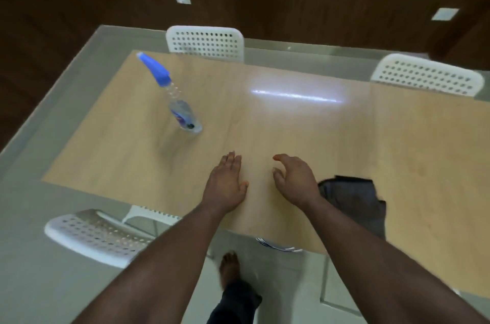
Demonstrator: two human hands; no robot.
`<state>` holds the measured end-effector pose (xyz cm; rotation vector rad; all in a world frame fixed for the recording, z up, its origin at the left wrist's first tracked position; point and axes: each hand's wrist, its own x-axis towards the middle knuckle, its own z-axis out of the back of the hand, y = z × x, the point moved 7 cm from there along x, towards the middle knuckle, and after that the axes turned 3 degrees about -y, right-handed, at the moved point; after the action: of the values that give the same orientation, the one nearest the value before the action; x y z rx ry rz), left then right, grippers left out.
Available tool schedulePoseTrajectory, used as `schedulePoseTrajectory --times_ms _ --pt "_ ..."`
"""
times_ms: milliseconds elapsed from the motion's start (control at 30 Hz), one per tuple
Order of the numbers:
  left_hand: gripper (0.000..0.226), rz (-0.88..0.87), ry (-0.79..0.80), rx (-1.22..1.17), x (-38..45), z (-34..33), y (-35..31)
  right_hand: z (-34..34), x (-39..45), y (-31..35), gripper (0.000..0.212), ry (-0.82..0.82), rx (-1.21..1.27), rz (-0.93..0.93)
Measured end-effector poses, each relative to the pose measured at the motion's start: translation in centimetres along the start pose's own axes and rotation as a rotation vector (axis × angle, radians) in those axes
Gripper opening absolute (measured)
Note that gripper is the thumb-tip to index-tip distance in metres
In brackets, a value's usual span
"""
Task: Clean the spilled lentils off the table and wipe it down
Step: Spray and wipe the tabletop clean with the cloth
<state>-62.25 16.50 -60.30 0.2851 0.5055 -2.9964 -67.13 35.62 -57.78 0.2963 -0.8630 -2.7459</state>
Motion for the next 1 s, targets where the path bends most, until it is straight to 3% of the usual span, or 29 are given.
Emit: schedulePoseTrajectory --times_ms 233,433,633,800,1000 --pt "0.100 0.206 -0.002 0.049 1.3 4.1 13.5 -6.7 6.9 10.9 0.052 0.132 -0.013 0.081" --pt "0.129 0.332 0.031 0.043 2.8 5.9 20.9 -9.2 12.9 17.4 0.070 0.058 0.108 0.054" --pt "0.139 0.368 0.067 -0.018 3.0 5.0 22.8 -10.5 17.3 21.9 0.064 0.060 0.320 0.052" --pt "0.138 0.377 0.070 -0.041 3.1 4.8 22.7 -11.3 18.9 22.9 0.031 -0.003 0.412 -0.019" --pt "0.136 0.403 0.103 -0.021 3.4 5.1 22.2 -11.1 17.6 22.4 0.031 -0.045 0.466 -0.036"
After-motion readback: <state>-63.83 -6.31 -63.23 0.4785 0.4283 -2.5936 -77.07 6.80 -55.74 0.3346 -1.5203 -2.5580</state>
